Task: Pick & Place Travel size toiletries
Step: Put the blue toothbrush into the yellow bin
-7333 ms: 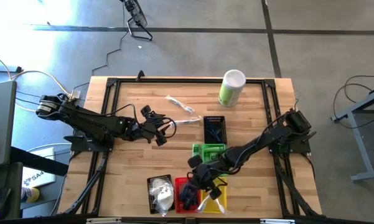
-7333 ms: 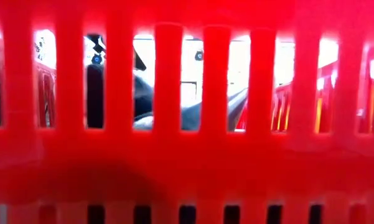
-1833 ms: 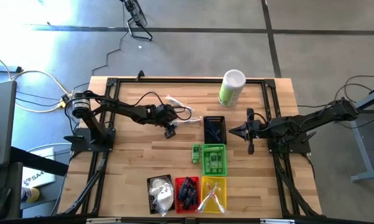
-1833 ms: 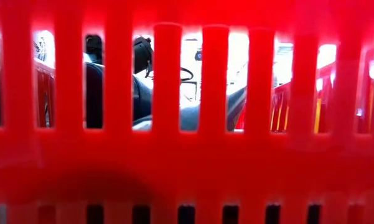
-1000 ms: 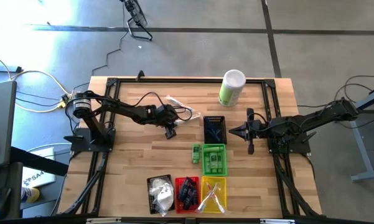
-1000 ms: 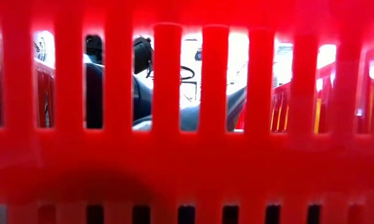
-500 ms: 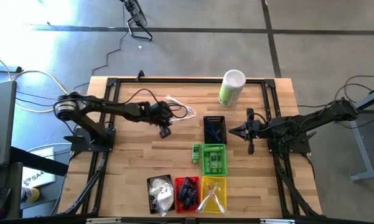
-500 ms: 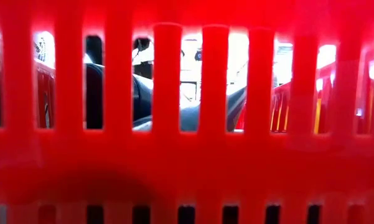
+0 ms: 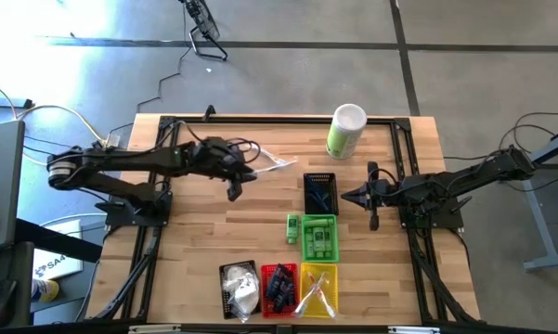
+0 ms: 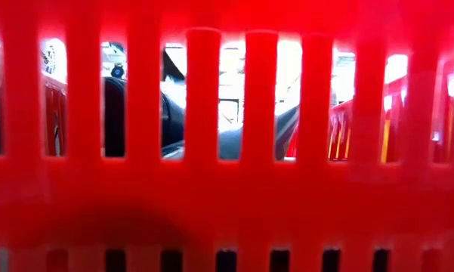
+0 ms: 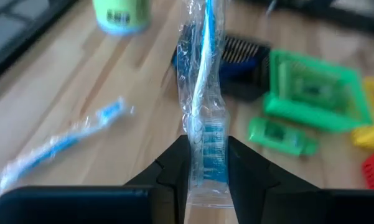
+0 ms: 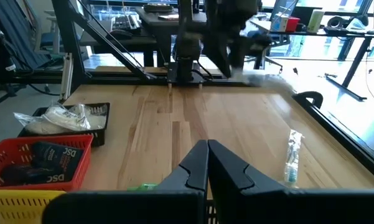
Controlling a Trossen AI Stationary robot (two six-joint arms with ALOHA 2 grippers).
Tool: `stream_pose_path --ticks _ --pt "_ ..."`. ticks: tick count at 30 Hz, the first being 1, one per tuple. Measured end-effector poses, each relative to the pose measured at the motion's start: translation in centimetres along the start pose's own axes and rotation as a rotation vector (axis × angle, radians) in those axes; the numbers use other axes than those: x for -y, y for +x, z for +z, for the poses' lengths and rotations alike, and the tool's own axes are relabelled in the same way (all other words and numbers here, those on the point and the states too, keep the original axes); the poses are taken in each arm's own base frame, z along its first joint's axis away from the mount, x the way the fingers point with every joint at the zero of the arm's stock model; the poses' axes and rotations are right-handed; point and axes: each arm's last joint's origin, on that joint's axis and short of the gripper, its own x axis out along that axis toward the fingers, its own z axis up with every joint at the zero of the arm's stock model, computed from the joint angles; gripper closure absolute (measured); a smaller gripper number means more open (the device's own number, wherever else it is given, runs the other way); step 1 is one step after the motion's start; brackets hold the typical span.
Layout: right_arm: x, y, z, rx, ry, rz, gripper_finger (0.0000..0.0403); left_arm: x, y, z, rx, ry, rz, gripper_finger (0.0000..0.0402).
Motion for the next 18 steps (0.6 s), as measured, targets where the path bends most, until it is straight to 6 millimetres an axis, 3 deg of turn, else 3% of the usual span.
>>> stream_pose_path --ticks 5,12,18 --pt "-0.2 0.5 -0.1 -0.004 -0.009 -0.001 0.0401 0.3 -0.4 1.4 0.137 -0.011 -0.036 0.0319" --pt "-0.4 1.7 0.1 0.034 -0.007 -0.017 0.0401 2.0 1.7 2.0 0.243 0.036 -0.112 0.0319" --pt "0.4 3.0 0.2 0.077 0.052 -0.218 0.039 4.2 2.9 2.1 0.32 0.134 -0.184 0.0319"
